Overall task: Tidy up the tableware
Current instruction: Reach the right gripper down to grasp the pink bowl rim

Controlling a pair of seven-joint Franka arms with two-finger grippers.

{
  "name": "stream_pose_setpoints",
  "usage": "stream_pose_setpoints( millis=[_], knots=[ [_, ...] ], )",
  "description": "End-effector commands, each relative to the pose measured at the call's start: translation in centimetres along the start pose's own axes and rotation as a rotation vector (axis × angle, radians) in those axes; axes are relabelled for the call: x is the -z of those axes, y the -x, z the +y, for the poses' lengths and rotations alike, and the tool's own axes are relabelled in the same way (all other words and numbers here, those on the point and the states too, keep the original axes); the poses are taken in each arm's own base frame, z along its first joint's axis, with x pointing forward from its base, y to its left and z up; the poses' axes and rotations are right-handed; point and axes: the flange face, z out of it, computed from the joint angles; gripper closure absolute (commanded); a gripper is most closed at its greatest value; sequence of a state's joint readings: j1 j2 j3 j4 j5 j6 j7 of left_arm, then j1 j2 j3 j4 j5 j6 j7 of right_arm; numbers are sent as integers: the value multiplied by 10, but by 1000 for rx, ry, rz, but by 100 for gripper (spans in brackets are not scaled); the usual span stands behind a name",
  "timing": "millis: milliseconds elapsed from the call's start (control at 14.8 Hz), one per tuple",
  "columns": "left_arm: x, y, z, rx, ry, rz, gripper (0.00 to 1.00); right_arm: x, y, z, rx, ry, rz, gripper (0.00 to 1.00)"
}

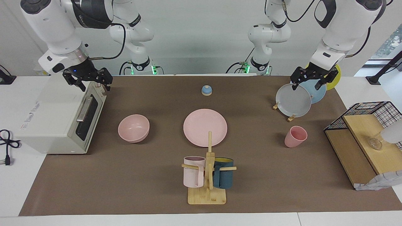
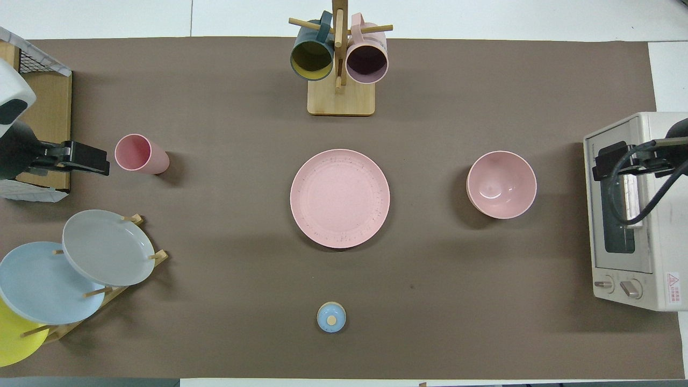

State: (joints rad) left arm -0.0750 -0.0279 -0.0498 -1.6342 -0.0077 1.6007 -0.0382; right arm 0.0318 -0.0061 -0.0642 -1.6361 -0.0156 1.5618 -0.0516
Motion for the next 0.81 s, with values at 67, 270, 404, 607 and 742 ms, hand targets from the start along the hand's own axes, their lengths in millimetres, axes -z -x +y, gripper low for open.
stream_pose_setpoints(
  millis=[67,270,404,607,742],
  knots=[
    [2,10,-2,-3,-25,-3,0,5,2,-3,15,-19,-11,0],
    [2,10,-2,-3,-23,-3,0,-5,4,-19,48,-16,-21,0],
    [2,10,-2,-3,-25,-3,0,-16,4,-38,62,-17,-2,0],
    [2,10,-2,-3,-25,-3,0,-58,-9,-111,67,-13,72,0],
    [2,10,-2,-3,-25,-3,0,-103,-34,-125,66,-11,72,0]
  ],
)
